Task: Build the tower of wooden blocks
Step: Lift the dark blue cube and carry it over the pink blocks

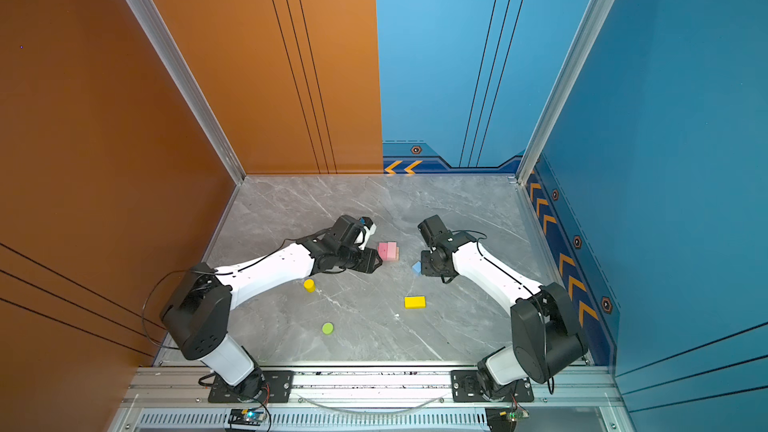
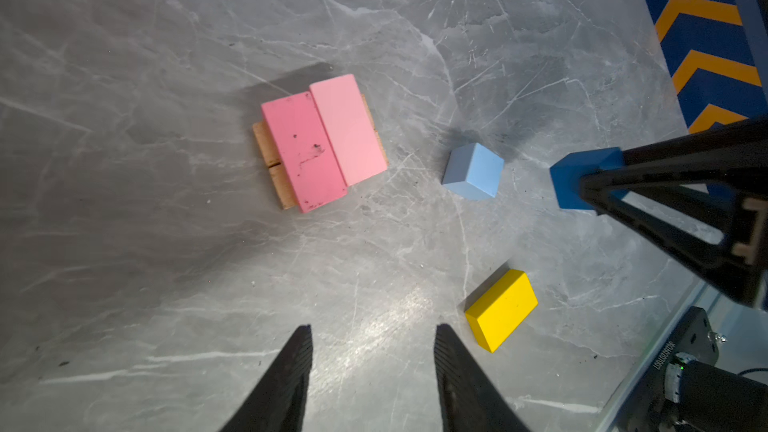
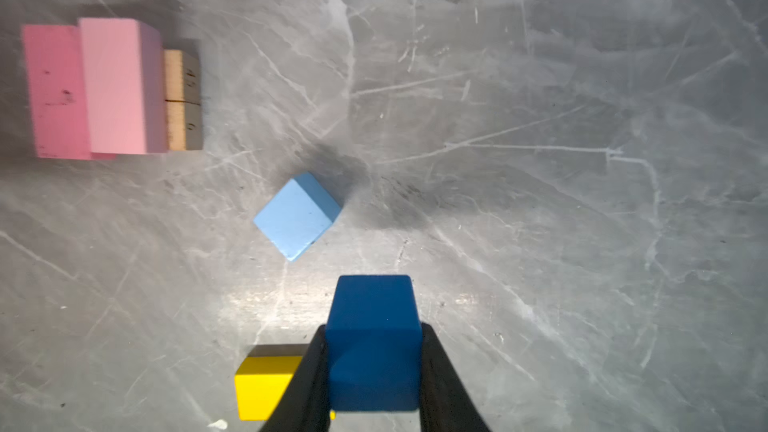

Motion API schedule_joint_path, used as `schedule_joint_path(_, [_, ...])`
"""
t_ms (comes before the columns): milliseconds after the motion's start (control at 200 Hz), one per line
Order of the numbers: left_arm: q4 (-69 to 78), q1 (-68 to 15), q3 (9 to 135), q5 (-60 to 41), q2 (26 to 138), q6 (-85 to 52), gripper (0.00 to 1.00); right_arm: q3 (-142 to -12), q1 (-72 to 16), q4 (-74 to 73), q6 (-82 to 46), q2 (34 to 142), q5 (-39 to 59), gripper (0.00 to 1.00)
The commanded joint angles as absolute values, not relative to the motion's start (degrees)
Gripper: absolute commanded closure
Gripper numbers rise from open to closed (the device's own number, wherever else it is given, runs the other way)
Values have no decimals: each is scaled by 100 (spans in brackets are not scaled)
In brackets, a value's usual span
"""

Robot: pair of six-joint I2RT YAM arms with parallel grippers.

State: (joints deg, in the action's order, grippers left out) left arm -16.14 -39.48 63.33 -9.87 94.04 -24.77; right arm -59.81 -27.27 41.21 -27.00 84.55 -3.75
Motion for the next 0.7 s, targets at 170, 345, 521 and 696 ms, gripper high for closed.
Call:
schedule_joint_path(170, [-1595, -3526, 5942, -1012, 8944, -2404, 50, -7419, -3132, 4869, -2812, 9266, -466, 72])
schedule_joint_path(345, [-1541, -3331, 5632, -1063, 8741, -2415, 50, -8315, -3439, 5082, -2829, 10033, -426, 72])
schedule_joint_path(521, [-1468, -3112, 5438, -1170, 8604, -2421, 50, -9045, -3711, 5123, -2891, 10757, -332, 72])
schedule_joint_path(696, [-1433, -2953, 5297, -1252, 8493, -2423, 50, -9588, -3900, 5133, -2957, 11347, -240, 72])
